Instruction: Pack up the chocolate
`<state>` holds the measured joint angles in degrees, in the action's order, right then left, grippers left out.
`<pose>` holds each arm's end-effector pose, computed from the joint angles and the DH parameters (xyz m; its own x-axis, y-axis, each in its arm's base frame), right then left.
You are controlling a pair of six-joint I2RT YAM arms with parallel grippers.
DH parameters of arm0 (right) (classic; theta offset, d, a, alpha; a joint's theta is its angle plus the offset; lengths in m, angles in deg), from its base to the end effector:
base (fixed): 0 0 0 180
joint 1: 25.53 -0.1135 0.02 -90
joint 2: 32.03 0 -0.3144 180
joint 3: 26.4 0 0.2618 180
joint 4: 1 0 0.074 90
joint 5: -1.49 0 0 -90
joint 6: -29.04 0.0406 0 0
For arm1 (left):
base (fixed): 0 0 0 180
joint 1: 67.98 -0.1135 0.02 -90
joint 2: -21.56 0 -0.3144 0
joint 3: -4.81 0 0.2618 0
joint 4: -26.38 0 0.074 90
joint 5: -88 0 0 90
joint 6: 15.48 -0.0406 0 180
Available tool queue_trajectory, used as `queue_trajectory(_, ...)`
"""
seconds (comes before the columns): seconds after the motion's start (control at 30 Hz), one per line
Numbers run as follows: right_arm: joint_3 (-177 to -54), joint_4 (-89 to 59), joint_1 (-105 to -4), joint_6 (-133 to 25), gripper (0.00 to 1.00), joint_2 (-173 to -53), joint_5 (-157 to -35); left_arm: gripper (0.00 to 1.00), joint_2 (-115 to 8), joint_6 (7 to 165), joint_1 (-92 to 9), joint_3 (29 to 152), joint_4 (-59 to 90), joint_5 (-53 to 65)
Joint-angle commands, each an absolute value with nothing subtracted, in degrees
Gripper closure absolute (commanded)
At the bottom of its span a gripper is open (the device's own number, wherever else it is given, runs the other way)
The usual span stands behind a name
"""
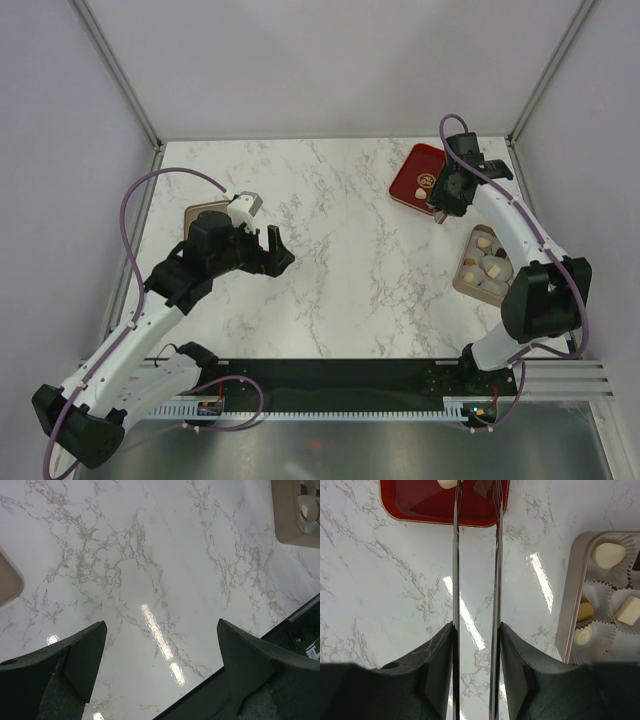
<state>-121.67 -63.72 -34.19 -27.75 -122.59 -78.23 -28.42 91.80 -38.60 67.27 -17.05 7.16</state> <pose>0.3415 0.0447 0.3527 -0.7315 0.4337 -0.5261 0.4135 0.8957 0.1635 0.1461 -0.0897 0.3522 -0.6071 0.0053 -0.7946 0.4430 0.8324 -0.3329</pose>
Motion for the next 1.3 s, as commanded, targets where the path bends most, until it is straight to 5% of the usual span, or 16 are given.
queue_trajectory(0.0, -123.94, -60.57, -34.93, -24.76, 0.52, -125.27, -75.86, 0.01, -27.84, 90.17, -38.45, 68.68, -16.40, 6.79)
queue_trajectory(1.27, -122.19, -57.05, -35.20, -24.31, 0.53, -132.67, -77.00, 0.01, -27.66, 90.08, -38.54, 68.51, -16.49, 5.64)
